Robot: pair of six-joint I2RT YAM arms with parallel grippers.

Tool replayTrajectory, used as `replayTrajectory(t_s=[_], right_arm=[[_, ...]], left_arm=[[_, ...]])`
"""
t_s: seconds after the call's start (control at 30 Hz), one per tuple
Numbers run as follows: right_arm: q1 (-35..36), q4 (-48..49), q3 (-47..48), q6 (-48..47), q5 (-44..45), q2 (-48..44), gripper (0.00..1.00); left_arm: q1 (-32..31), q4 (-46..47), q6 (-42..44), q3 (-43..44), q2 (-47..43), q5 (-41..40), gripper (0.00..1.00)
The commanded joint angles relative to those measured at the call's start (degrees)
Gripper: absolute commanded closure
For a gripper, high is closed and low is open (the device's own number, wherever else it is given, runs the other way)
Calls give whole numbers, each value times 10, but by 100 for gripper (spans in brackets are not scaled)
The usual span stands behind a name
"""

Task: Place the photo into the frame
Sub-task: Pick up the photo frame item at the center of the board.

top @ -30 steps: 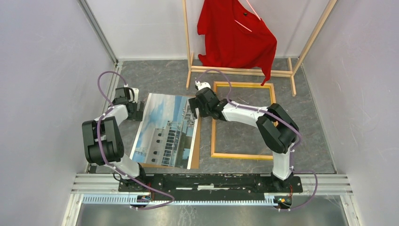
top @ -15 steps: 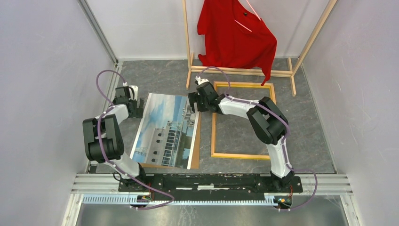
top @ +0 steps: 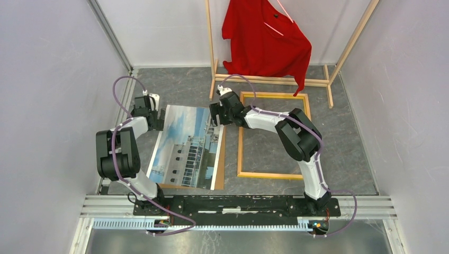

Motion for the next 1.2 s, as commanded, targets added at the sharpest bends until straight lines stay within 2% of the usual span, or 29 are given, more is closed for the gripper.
replayTrajectory(t_s=[0.0, 0.33, 0.6, 0.8, 0.97, 1.17], right_arm=[[19, 11, 30, -40, 13, 3, 16], [66, -15, 46, -115, 88, -16, 17], [77, -18, 43, -129, 109, -41, 17], [72, 18, 18, -93, 45, -95, 18], [50, 130, -56, -17, -55, -154, 19], [23, 186, -83, 77, -141, -141, 21]], left_arm=[[-17, -36, -6, -13, 31, -3, 0], [-22, -32, -6, -17, 33, -10, 0], [-27, -26, -4, -19, 35, -19, 0], [-27, -27, -2, -20, 31, -21, 0], [-27, -24, 6, -22, 27, -29, 0], [-28, -24, 11, -27, 14, -32, 0]])
